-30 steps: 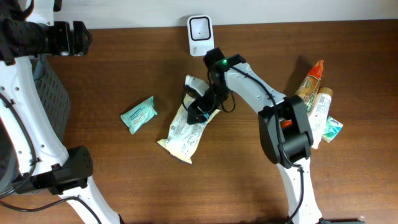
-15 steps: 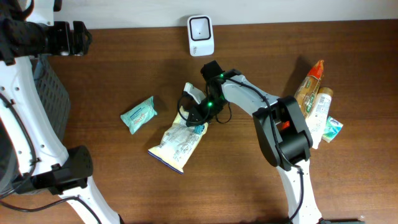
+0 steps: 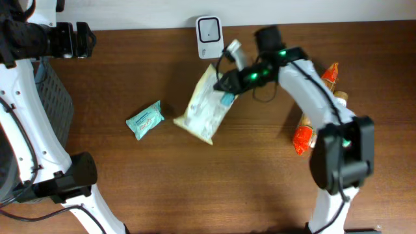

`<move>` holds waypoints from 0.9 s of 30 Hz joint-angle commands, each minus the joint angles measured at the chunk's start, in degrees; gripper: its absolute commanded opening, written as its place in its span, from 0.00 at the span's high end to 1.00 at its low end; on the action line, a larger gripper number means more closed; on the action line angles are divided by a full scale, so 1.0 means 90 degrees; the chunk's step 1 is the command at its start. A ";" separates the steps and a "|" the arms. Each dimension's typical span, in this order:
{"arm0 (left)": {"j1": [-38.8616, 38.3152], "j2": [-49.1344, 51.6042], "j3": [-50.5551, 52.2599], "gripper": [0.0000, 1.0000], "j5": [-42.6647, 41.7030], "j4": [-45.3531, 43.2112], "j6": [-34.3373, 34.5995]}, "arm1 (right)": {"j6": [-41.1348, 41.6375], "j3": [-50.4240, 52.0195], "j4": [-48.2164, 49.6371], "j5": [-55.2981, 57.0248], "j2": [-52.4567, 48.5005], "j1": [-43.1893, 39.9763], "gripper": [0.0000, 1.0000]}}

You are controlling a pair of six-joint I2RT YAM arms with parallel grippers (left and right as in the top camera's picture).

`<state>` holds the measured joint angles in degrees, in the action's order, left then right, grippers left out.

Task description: Scan the item barcode

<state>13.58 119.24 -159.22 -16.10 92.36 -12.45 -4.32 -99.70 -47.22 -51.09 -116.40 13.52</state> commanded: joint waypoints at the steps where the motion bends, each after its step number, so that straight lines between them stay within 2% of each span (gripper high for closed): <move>1: 0.0010 -0.0061 -0.0017 0.01 -0.0051 -0.0007 -0.0036 | 0.1785 -0.0041 -0.0015 0.0622 0.0279 0.0046 0.96; 3: 0.0010 -0.0061 -0.0017 0.01 -0.0051 -0.0010 -0.0034 | 0.2956 0.0437 0.0107 0.1693 0.0274 0.0165 0.96; 4: 0.0010 -0.0061 -0.0017 0.01 -0.0051 -0.0007 -0.0036 | 0.3189 0.0782 0.0364 0.1955 0.0274 0.0214 0.96; 8: 0.0010 -0.0061 -0.0017 0.01 -0.0051 -0.0007 -0.0034 | 0.3230 0.2081 0.1367 0.2118 0.0274 0.0352 0.95; 9: 0.0010 -0.0061 -0.0017 0.01 -0.0051 -0.0007 -0.0034 | 0.3036 0.2278 0.1494 0.2113 0.0274 0.0376 0.86; 10: 0.0010 -0.0061 -0.0017 0.01 -0.0051 -0.0007 -0.0034 | 0.2429 0.2404 0.1498 0.2113 0.0274 0.0415 0.73; 12: 0.0010 -0.0061 -0.0017 0.01 -0.0051 -0.0007 -0.0034 | 0.1265 0.2402 0.1268 0.2067 0.0274 0.0413 0.53; 15: 0.0010 -0.0061 -0.0017 0.01 -0.0051 -0.0007 -0.0036 | 0.0058 0.2322 0.0969 0.2011 0.0274 0.0418 0.43; 19: 0.0010 -0.0061 -0.0017 0.01 -0.0051 -0.0007 -0.0036 | -0.0311 0.2256 0.0588 0.1999 0.0274 0.0510 0.42; 27: 0.0010 -0.0061 -0.0017 0.01 -0.0051 -0.0007 -0.0034 | 0.0012 0.2256 0.0709 0.3400 0.0204 0.1435 0.37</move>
<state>13.58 119.24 -159.22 -16.10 92.36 -12.45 -5.80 -78.32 -41.63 -25.71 -114.21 24.32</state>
